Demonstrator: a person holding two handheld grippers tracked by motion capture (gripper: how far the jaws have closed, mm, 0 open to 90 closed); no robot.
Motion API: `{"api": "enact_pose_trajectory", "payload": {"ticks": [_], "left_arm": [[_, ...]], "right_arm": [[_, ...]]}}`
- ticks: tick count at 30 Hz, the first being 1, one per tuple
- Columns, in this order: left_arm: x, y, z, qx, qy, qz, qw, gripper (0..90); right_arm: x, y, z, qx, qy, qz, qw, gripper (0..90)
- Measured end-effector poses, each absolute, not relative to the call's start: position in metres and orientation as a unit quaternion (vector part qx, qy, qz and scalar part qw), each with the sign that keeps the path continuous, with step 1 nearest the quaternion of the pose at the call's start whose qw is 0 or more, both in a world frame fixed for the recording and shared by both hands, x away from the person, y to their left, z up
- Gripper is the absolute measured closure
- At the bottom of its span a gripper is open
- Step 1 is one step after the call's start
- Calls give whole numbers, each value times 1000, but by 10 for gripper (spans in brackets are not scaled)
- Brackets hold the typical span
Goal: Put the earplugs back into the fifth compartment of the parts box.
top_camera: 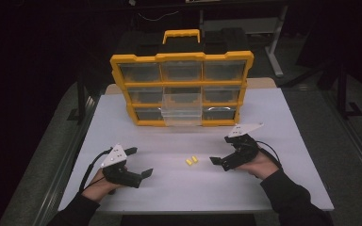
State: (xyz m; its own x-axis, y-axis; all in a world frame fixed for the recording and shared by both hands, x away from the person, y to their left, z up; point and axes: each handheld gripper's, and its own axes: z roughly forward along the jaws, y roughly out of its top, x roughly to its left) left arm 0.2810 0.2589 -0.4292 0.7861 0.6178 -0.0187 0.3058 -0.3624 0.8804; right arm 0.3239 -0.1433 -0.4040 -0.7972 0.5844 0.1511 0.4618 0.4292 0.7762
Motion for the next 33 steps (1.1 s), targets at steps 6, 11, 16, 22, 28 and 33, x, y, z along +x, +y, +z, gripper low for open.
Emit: {"api": "enact_pose_trajectory", "payload": {"ticks": [6, 11, 16, 22, 28, 33], "left_arm": [[281, 259, -429, 810, 286, 159, 488, 0], [281, 259, -429, 810, 284, 158, 488, 0], [281, 259, -429, 811, 283, 156, 487, 0], [281, 258, -429, 811, 283, 155, 487, 0], [281, 258, -430, 812, 282, 154, 488, 0], [281, 257, -430, 812, 282, 152, 488, 0]], "right_arm": [[328, -137, -402, 306, 845, 432, 71, 0], [331, -133, -401, 305, 845, 434, 66, 0], [334, -130, -400, 305, 846, 432, 68, 0], [337, -125, -397, 306, 848, 429, 61, 0], [342, -119, -396, 312, 845, 429, 58, 0], [345, -115, -397, 315, 845, 427, 57, 0]]}}
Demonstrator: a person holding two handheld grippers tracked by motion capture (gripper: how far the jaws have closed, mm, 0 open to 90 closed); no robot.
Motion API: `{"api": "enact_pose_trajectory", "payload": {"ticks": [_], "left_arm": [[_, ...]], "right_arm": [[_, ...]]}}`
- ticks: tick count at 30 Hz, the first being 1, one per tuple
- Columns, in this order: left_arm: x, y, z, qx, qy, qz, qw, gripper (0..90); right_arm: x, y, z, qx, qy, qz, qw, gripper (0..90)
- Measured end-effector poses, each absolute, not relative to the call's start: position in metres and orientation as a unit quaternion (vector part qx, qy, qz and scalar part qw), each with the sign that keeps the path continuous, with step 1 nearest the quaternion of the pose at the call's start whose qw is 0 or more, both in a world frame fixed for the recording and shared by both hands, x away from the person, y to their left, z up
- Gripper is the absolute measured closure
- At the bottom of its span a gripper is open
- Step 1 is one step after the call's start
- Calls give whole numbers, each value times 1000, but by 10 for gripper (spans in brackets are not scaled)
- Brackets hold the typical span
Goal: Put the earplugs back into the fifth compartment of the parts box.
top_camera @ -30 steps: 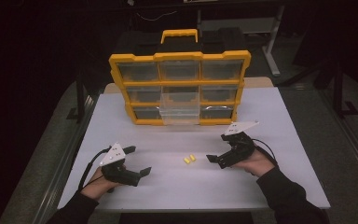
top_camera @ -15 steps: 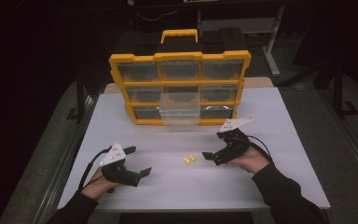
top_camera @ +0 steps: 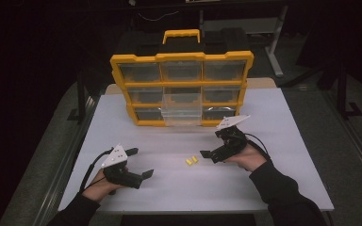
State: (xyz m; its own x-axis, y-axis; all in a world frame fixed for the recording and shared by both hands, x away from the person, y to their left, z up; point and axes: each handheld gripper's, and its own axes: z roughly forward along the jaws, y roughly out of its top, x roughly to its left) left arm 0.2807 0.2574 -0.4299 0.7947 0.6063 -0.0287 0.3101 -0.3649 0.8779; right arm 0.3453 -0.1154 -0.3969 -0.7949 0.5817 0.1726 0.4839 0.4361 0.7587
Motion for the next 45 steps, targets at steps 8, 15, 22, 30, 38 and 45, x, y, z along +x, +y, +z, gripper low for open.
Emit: {"api": "enact_pose_trajectory", "payload": {"ticks": [8, 15, 22, 30, 38, 45], "left_arm": [[281, 257, -430, 812, 282, 151, 488, 0], [281, 257, -431, 812, 282, 150, 488, 0], [281, 257, -431, 813, 281, 149, 488, 0], [281, 257, -431, 813, 280, 149, 488, 0], [281, 257, -431, 815, 278, 149, 486, 0], [282, 258, -431, 814, 278, 149, 487, 0]], "right_arm": [[352, -107, -395, 312, 845, 430, 60, 0], [357, -100, -395, 312, 845, 430, 59, 0], [361, -93, -394, 308, 845, 432, 60, 0], [360, -90, -398, 304, 850, 426, 60, 34], [358, -88, -403, 303, 857, 413, 57, 183], [358, -85, -410, 303, 863, 401, 51, 315]]}}
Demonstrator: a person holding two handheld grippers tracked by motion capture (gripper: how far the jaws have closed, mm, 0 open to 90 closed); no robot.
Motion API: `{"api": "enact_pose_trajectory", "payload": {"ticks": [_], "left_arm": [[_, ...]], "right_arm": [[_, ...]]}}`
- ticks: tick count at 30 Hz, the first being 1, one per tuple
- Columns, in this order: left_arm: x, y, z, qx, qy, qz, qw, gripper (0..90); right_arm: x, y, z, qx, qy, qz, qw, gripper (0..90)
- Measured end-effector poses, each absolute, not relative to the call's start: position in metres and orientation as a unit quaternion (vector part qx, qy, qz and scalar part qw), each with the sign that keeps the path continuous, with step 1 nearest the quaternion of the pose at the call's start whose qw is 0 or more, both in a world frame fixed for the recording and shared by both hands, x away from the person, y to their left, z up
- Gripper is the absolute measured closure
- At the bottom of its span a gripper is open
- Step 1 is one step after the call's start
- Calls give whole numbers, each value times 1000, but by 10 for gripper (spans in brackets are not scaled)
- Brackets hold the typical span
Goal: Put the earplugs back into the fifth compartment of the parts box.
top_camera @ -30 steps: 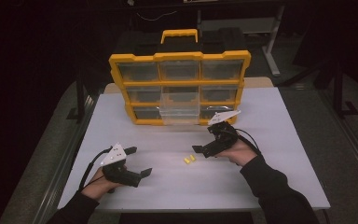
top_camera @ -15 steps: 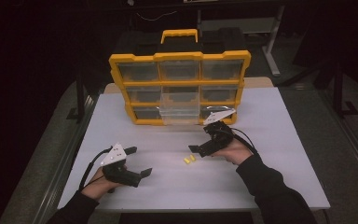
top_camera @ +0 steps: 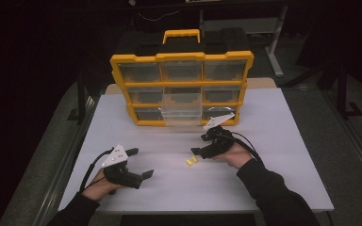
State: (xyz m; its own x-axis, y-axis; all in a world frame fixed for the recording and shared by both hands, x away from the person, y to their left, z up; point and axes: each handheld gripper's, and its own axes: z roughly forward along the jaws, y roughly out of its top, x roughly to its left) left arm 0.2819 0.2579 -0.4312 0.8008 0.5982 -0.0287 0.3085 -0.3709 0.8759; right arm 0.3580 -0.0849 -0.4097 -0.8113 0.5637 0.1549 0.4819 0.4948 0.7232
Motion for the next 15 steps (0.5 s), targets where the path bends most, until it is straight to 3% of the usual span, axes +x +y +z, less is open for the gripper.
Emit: {"api": "enact_pose_trajectory", "payload": {"ticks": [7, 15], "left_arm": [[282, 258, -431, 815, 278, 149, 487, 0], [282, 258, -431, 815, 277, 148, 487, 0]], "right_arm": [[357, -80, -416, 304, 867, 393, 33, 457], [355, -73, -425, 297, 876, 379, 20, 538]]}}
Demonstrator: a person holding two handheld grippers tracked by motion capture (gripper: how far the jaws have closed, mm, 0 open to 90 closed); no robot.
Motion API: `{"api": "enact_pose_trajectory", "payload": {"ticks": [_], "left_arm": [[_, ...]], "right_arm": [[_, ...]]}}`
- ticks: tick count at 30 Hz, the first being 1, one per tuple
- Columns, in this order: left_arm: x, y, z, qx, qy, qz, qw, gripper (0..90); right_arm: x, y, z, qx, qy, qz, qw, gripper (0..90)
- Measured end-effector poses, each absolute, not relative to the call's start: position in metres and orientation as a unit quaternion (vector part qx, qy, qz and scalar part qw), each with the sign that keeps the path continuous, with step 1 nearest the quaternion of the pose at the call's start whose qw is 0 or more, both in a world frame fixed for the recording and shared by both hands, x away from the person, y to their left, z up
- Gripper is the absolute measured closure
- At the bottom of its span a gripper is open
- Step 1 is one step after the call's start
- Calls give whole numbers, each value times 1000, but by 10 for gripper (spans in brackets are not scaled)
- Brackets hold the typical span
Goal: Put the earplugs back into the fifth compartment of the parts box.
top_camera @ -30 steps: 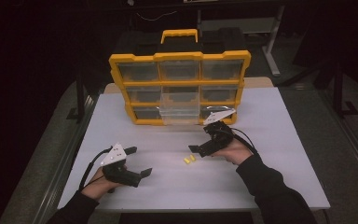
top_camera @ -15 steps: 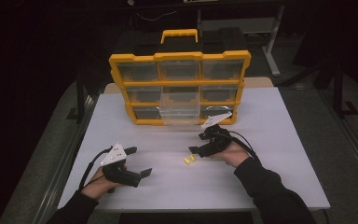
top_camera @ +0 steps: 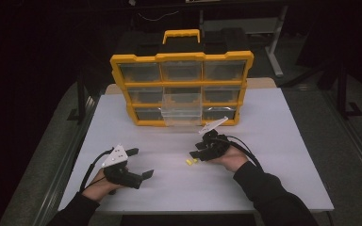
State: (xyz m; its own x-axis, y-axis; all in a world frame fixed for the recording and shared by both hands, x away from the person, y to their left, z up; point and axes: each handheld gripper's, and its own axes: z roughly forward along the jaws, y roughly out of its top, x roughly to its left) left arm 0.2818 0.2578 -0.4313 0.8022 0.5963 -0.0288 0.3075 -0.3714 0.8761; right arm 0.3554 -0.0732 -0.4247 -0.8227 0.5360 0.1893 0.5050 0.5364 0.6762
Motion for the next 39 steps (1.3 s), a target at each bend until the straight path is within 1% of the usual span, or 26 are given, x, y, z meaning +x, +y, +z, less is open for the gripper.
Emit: {"api": "enact_pose_trajectory", "payload": {"ticks": [14, 26, 37, 39], "left_arm": [[282, 258, -431, 815, 276, 147, 487, 0], [281, 257, -431, 816, 275, 146, 487, 0], [281, 257, -431, 817, 274, 146, 487, 0], [281, 257, -431, 817, 273, 146, 486, 0]], "right_arm": [[354, -66, -434, 284, 891, 353, 6, 663], [355, -65, -440, 285, 896, 340, -3, 710], [355, -66, -441, 289, 895, 339, -5, 800], [354, -66, -441, 289, 895, 341, -5, 803]]}}
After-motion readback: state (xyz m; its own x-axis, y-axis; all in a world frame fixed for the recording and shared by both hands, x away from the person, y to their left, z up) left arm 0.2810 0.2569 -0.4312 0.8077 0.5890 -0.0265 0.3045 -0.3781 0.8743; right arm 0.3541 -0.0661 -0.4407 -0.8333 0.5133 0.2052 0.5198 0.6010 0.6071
